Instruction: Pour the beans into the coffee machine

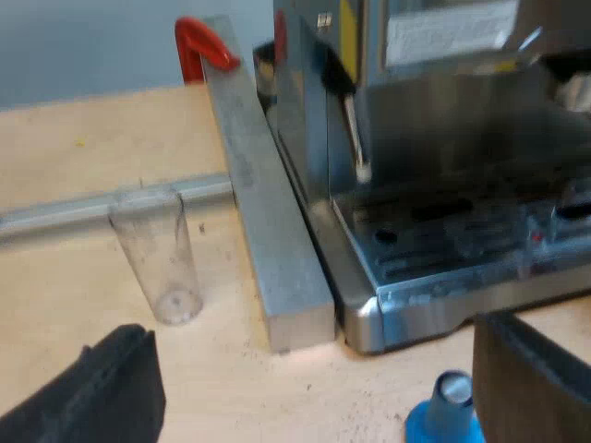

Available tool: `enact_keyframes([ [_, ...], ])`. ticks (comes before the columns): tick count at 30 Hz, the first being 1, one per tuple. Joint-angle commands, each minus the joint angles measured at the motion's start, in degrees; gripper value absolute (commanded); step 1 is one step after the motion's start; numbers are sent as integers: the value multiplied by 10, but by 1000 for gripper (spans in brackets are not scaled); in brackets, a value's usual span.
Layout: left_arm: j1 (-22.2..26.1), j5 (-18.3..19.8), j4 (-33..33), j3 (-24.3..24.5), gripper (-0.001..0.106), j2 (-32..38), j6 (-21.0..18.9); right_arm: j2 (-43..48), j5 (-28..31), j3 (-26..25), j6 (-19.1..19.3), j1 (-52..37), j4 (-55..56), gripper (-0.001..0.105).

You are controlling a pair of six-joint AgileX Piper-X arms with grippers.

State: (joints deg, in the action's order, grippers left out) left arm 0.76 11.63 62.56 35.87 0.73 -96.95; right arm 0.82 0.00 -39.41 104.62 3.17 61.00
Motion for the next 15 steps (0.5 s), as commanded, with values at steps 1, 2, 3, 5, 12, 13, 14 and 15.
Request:
enact_keyframes([
  [1,-1,-8,-28,-30,71,77,-5,22,0,21,2,-3,-5,78],
  [2,-1,-8,-35,-45,71,77,-5,22,0,33,2,-3,-5,78],
  [3,-1,-8,-39,-57,71,77,-5,22,0,43,2,-3,-5,78],
  [5,-1,-8,-51,-69,71,77,-8,22,0,59,2,-3,-4,78],
  [12,-1,-8,-64,-75,71,77,-8,21,0,89,2,-3,-16,78],
  [13,-1,-8,-64,-75,71,77,-8,21,0,89,2,-3,-16,78],
  [14,-1,-8,-64,-75,71,77,-8,21,0,89,2,-3,-16,78],
  [15,-1,-8,-64,-75,71,77,-8,21,0,89,2,-3,-16,78],
])
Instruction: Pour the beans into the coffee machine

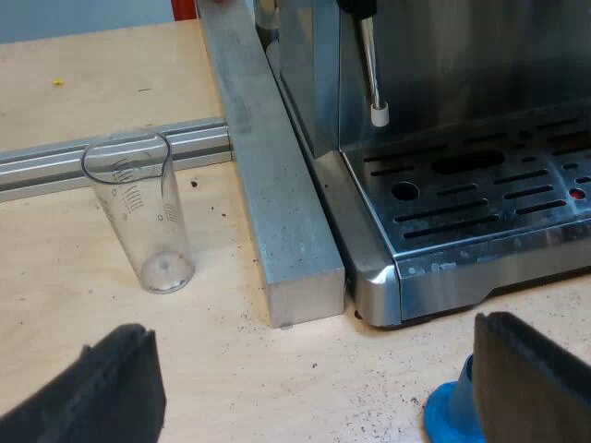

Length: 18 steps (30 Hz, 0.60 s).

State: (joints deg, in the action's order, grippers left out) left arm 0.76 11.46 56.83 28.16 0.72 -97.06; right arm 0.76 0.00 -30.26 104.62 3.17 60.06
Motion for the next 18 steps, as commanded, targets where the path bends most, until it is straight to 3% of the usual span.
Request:
enact_keyframes([
  [1,-1,-6,-7,2,71,77,-7,22,0,-3,2,-3,-7,78],
  [18,-1,-6,-7,2,71,81,-5,22,0,-3,2,-3,-7,78],
])
